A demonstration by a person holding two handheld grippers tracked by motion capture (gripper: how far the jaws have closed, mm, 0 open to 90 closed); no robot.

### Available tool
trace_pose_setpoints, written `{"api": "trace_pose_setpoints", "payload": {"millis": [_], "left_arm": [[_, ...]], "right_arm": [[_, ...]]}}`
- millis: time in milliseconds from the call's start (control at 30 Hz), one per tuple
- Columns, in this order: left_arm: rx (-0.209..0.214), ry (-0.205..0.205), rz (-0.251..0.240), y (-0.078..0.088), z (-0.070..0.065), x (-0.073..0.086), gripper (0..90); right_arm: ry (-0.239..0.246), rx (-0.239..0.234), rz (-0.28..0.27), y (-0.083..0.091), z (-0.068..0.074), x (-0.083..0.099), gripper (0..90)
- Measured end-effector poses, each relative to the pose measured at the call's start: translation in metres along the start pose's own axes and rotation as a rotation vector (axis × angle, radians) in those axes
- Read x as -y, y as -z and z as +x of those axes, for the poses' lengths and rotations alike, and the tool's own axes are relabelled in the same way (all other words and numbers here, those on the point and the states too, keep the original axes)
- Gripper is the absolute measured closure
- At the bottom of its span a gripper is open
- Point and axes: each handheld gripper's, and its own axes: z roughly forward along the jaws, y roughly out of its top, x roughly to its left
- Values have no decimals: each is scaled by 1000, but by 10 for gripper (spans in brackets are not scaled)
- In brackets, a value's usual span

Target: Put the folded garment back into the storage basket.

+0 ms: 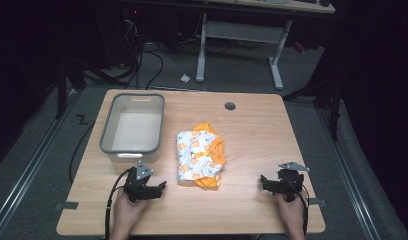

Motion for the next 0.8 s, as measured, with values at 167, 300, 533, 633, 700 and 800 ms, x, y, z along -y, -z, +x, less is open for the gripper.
{"api": "trace_pose_setpoints", "payload": {"millis": [167, 300, 533, 633, 700, 800], "left_arm": [[-2, 3, -1, 0, 0, 0, 195], [-3, 6, -1, 0, 0, 0, 195], [-15, 16, 0, -1, -2, 0, 187], [-17, 24, 3, -1, -2, -1, 179], [-16, 23, 5, -1, -3, -1, 170], [-26, 23, 6, -2, -3, -1, 161]], "right_arm": [[-10, 6, 1, 1, 1, 0, 28], [-10, 6, 1, 1, 1, 0, 28], [-10, 6, 1, 1, 1, 0, 28], [-10, 7, 1, 1, 1, 0, 28], [-10, 7, 2, 1, 1, 0, 28], [-10, 6, 1, 1, 1, 0, 28]]}}
